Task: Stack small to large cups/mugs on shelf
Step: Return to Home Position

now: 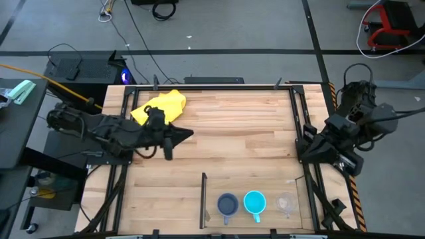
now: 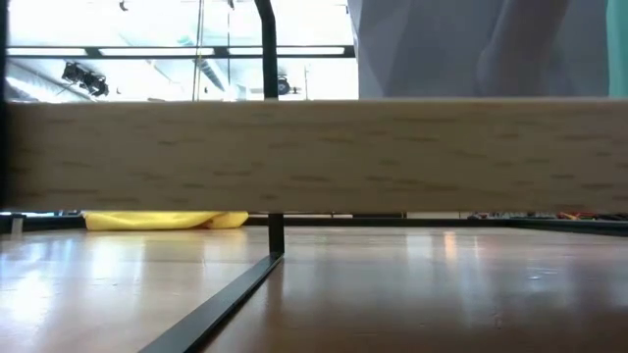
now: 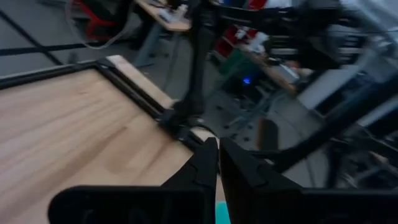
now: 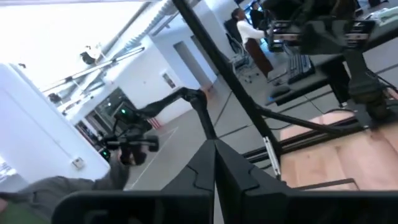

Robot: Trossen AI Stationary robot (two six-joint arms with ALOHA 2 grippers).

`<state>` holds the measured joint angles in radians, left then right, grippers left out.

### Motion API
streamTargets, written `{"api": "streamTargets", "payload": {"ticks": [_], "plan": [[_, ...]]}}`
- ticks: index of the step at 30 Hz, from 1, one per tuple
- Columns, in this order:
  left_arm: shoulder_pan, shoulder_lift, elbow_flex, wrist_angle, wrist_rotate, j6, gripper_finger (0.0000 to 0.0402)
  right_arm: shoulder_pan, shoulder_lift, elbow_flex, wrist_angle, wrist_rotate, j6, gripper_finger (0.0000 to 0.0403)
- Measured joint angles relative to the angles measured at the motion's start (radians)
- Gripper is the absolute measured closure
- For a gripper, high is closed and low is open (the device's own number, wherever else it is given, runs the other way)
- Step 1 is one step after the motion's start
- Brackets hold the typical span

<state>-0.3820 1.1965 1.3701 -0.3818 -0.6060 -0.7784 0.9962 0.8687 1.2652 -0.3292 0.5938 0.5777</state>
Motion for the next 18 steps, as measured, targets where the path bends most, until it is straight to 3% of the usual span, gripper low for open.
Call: {"api": "streamTargets", "payload": {"ticks": [8, 12, 17, 18], "plan": [[-0.07, -0.009, 0.0, -0.004, 0.024, 0.049, 0.0374, 0.002, -0.006, 0.0, -0.046, -0.082, 0.06, 0.0384], [-0.07, -0.009, -0.001, -0.002, 0.133, 0.085, 0.0367, 0.002, -0.005, -0.001, 0.098, -0.329, -0.087, 0.0383], [-0.093, -0.029, -0.034, 0.12, 0.237, 0.214, 0.0367, 0.002, -0.024, -0.048, 0.393, -0.786, -0.29, 0.0385], [-0.092, -0.039, -0.062, 0.165, 0.267, 0.243, 0.0369, 0.002, -0.037, -0.074, 0.425, -0.836, -0.296, 0.0384]]}}
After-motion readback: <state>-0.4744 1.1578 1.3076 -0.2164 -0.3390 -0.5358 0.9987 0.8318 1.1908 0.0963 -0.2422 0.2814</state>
